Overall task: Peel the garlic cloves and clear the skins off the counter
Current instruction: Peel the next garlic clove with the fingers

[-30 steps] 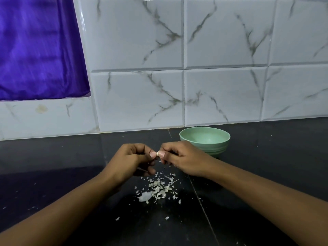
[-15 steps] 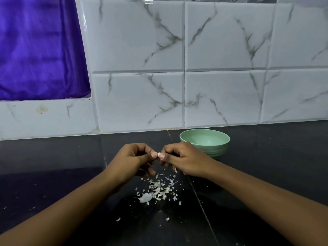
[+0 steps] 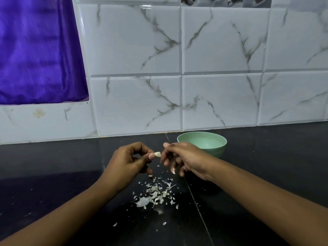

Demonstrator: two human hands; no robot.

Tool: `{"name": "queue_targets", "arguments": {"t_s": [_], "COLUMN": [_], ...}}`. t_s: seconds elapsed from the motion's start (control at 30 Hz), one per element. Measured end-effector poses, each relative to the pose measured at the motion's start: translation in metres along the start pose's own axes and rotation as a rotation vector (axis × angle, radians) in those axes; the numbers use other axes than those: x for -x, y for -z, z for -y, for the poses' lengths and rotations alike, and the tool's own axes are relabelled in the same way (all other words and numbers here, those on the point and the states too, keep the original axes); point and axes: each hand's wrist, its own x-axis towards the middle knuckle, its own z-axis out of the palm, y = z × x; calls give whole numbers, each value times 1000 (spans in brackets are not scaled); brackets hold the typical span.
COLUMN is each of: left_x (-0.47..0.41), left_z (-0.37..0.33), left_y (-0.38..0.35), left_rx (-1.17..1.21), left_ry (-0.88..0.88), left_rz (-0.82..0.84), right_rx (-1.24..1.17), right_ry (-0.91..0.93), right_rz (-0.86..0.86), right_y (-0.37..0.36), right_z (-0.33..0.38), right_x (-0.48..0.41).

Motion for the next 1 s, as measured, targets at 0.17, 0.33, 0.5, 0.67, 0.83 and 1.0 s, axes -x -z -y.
{"name": "queue_targets", "arguments": {"t_s": [0.17,0.33,0.5,0.67,0.83,1.0], "left_x": [-2,-4,-4,-3,-3,-3], "left_z": [4,4,-1,-1,0,-1], "left_y": [-2,-3,-5,-5,-5,-3], "left_rx": [-8,148,287,459,444,407], "left_ry": [12,142,275,413,392,385], "left_rz": [-19,21,70,129,160,152], "right_rx": [-37,326,554,382,-168,-193], "right_ry": [189,463,754,663,302,211], "right_rz": [17,-95,-160,-137,4,-22], "right_y": [-2,-2,0,-4,-4,-5], "right_z": [-5,-6,-9,-14,-16,-15], "right_x": [-3,-5,-6,-9,-9,-9]}}
